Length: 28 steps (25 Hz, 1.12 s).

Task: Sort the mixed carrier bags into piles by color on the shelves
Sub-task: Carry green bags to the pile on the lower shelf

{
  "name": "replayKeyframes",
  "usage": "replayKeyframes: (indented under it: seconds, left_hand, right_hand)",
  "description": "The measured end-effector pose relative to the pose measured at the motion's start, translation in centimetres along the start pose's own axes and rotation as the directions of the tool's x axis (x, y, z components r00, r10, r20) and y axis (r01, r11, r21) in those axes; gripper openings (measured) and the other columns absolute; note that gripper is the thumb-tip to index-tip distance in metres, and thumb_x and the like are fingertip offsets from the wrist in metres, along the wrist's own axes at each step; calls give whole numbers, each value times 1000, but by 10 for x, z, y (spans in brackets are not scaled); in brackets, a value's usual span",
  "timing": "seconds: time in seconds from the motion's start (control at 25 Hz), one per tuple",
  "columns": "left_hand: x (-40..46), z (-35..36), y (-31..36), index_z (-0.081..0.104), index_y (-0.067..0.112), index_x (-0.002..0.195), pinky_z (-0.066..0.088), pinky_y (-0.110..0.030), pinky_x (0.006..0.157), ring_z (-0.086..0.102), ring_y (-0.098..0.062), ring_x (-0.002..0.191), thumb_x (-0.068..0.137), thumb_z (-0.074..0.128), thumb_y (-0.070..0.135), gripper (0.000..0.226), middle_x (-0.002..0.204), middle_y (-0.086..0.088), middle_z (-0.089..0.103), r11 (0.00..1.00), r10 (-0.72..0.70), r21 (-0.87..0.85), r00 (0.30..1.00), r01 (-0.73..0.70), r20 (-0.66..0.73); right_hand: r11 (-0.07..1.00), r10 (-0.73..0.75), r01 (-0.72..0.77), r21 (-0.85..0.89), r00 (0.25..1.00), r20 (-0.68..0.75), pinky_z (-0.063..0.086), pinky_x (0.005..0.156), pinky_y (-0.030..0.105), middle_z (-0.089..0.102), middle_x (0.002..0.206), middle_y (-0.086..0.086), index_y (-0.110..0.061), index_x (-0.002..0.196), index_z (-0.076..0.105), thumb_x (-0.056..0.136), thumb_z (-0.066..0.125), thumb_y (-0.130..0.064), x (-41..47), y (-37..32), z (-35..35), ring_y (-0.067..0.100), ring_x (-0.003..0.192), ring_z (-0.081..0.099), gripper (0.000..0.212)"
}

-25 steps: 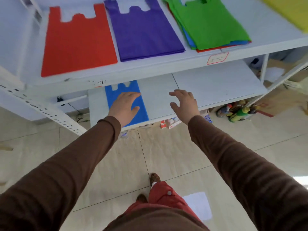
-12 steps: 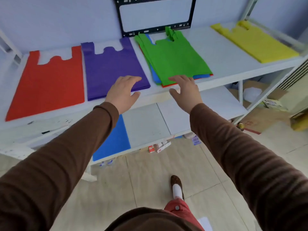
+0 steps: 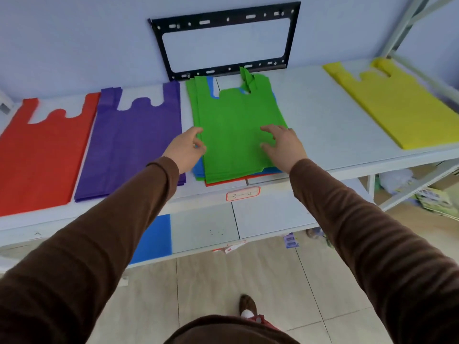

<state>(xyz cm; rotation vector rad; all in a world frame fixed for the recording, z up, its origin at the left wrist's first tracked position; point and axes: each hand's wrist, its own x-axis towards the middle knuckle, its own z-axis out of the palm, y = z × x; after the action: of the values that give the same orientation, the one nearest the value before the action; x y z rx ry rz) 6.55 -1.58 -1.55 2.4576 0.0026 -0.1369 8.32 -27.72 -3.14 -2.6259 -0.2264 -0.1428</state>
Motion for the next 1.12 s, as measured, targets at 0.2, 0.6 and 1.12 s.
replayKeyframes:
  seconds: [0.2,0.6,1.12]
  left_hand:
    - [22,6,-2,24,14,151,51,-48,95,61,-32,104,90,60,9,71,134,-14,49,973,-160,-158,986,167,55]
    - [39,2,7,16,20,153,56,-37,75,49,-27,103,86,64,0,84,150,-19,25,917,-261,-298,964,266,57]
    - [34,15,22,3,44,151,49,-54,98,50,-33,127,85,62,-9,103,162,-4,13,686,-156,-669,956,286,249]
  right_hand:
    - [999,36,-36,1,998,60,42,102,39,57,130,13,-18,137,49,88,63,-24,7,15,9,33,117,52,51]
    - [998,69,-69,8,998,2,48,92,36,64,121,7,-19,133,52,88,60,-26,4,21,14,27,111,57,46]
    - [968,109,-98,229,993,-37,49,91,33,65,119,5,-19,127,59,89,60,-23,4,23,7,23,105,60,38]
